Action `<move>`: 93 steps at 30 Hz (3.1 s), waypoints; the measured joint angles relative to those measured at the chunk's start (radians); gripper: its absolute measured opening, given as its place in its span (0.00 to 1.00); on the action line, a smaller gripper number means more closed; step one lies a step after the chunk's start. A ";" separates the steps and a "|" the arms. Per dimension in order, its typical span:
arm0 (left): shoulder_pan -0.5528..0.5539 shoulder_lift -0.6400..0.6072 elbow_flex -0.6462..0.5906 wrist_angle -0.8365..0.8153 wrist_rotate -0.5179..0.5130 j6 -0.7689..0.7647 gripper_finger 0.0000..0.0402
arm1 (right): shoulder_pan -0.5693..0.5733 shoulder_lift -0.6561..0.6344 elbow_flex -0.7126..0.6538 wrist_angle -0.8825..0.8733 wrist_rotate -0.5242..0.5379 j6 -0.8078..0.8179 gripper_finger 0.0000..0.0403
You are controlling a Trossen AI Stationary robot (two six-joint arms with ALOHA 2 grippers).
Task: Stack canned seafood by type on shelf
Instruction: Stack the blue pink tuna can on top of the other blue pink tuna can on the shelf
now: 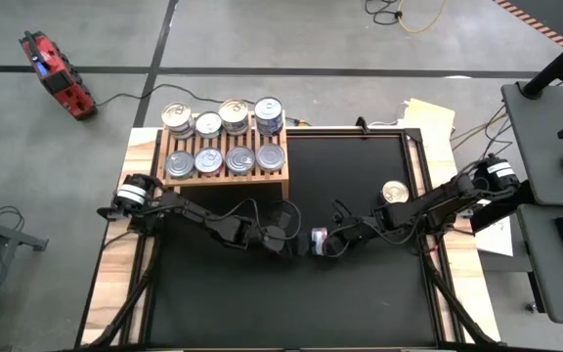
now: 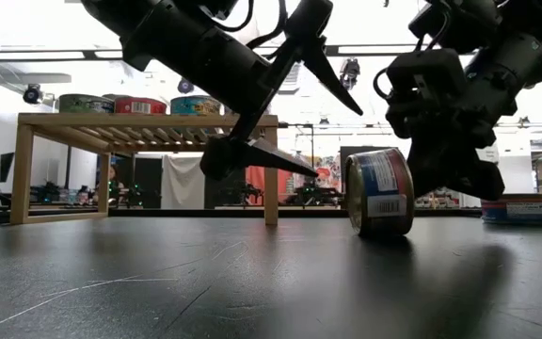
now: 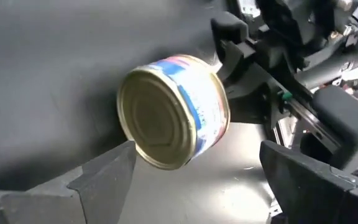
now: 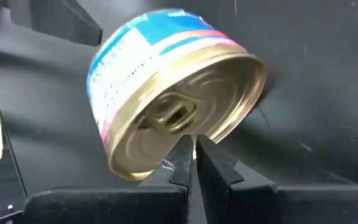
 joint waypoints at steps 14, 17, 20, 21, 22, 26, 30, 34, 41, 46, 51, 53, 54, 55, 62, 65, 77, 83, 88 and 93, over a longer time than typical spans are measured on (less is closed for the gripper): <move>0.004 0.011 0.000 0.055 -0.070 0.220 0.81 | 0.000 0.001 0.002 0.079 0.027 -0.039 0.03; 0.000 0.044 0.000 0.093 -0.070 0.298 0.81 | 0.000 0.001 0.002 0.078 0.032 -0.045 0.03; -0.009 0.067 0.000 0.132 -0.069 0.353 0.82 | 0.000 0.001 0.002 0.077 0.038 -0.046 0.03; -0.012 0.070 0.000 0.136 -0.069 0.369 0.82 | 0.000 0.001 0.002 0.076 0.038 -0.046 0.03; -0.014 0.073 0.000 0.135 -0.069 0.389 0.82 | 0.000 0.001 0.001 0.075 0.038 -0.046 0.03; -0.032 0.086 0.000 0.134 -0.100 0.503 0.82 | 0.000 0.001 0.001 0.060 0.038 -0.046 0.03; -0.047 0.086 0.029 0.130 -0.146 0.631 0.82 | 0.000 0.001 -0.001 0.062 0.038 -0.046 0.03; -0.046 0.086 0.069 0.058 -0.165 0.635 0.82 | -0.001 0.001 -0.002 0.063 0.038 -0.047 0.03; -0.047 0.134 0.152 -0.088 -0.176 0.604 0.82 | -0.002 0.001 -0.003 0.062 0.046 -0.047 0.03; -0.051 0.221 0.271 -0.165 -0.185 0.601 0.82 | -0.002 0.001 -0.004 0.059 0.044 -0.047 0.03; -0.049 0.274 0.401 -0.331 -0.188 0.596 0.82 | -0.001 0.001 -0.007 0.057 0.034 -0.047 0.03; -0.050 0.277 0.424 -0.374 -0.182 0.592 0.81 | -0.001 0.001 -0.007 0.055 0.030 -0.047 0.03; -0.051 0.277 0.427 -0.382 -0.184 0.593 0.81 | -0.001 0.001 -0.007 0.055 0.026 -0.051 0.03; -0.051 0.277 0.428 -0.384 -0.183 0.593 0.80 | -0.001 0.001 -0.007 0.054 0.025 -0.052 0.03; -0.049 0.276 0.411 -0.384 -0.167 0.548 0.62 | -0.002 0.001 -0.007 0.047 0.018 -0.087 0.03; -0.048 0.273 0.409 -0.388 -0.159 0.538 0.48 | -0.001 -0.002 -0.007 0.047 -0.003 -0.098 0.03; -0.042 0.134 0.361 -0.593 -0.129 0.438 0.42 | -0.004 -0.083 -0.006 0.031 -0.051 -0.122 0.03; -0.019 0.022 0.301 -0.647 -0.146 0.371 0.42 | -0.025 -0.193 0.003 0.041 -0.051 -0.173 0.03; -0.003 -0.098 0.280 -0.728 -0.199 0.365 0.42 | -0.061 -0.269 0.003 0.039 -0.050 -0.203 0.03; 0.019 -0.248 0.272 -0.923 -0.316 0.310 0.42 | -0.099 -0.319 0.003 0.041 -0.050 -0.230 0.03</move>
